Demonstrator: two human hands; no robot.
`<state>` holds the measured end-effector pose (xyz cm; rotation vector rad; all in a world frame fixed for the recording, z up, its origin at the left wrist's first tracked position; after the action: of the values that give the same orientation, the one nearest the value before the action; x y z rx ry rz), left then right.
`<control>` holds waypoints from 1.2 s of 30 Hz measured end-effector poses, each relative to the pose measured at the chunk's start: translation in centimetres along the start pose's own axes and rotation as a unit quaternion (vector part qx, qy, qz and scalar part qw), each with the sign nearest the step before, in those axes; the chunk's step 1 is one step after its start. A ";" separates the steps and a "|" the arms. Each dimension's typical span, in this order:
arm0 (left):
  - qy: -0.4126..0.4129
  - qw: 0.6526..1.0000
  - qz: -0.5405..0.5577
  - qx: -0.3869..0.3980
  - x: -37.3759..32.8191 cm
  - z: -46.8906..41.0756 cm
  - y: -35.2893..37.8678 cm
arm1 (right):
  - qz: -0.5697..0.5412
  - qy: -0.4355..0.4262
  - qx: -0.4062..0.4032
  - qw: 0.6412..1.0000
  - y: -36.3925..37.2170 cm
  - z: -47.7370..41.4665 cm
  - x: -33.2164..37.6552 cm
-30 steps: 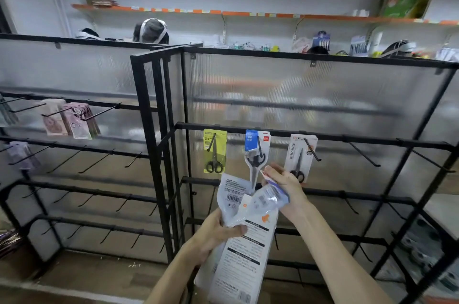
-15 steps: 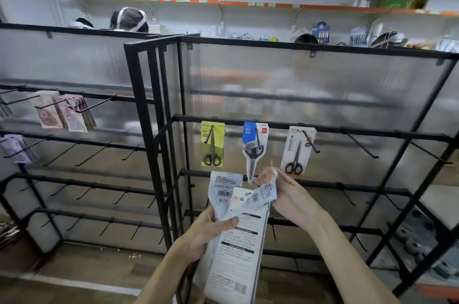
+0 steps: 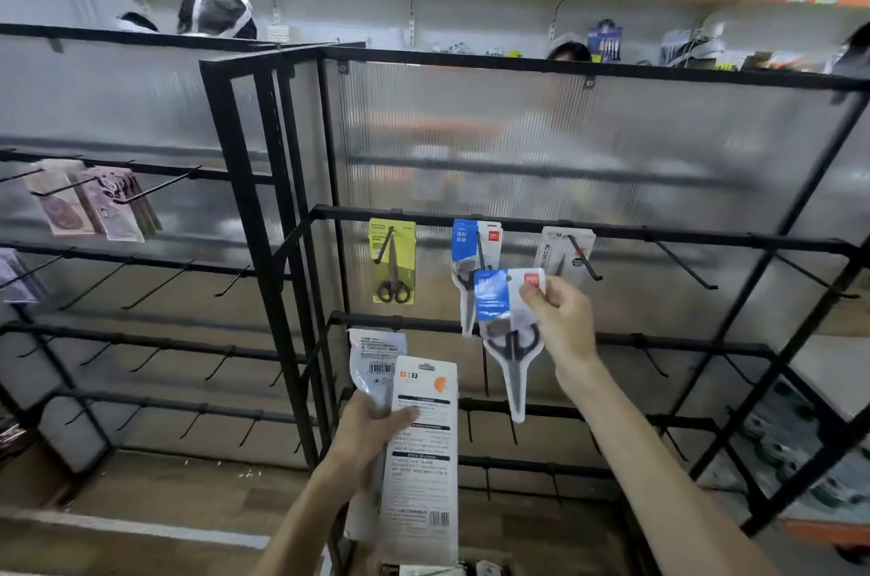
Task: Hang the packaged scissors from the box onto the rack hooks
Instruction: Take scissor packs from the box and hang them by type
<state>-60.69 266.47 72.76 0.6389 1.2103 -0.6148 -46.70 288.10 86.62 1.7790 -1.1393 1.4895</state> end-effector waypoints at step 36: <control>-0.009 0.993 0.049 -0.103 -2.6 -9.2 0.6 | 0.093 0.000 0.001 0.996 7.2 -15.1 -7.8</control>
<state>-66.77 273.89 73.22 0.5140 1.1993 -0.4054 -60.66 299.18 81.82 1.7131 -1.3342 1.5960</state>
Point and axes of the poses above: each hand's wrist, its own z-axis away from the middle knuckle, its own y-axis out of the palm, x = y × z, the point moved 5 cm from there along -z, towards the middle knuckle, and after that the axes turned 2 degrees about -y, right-handed, at the moved point
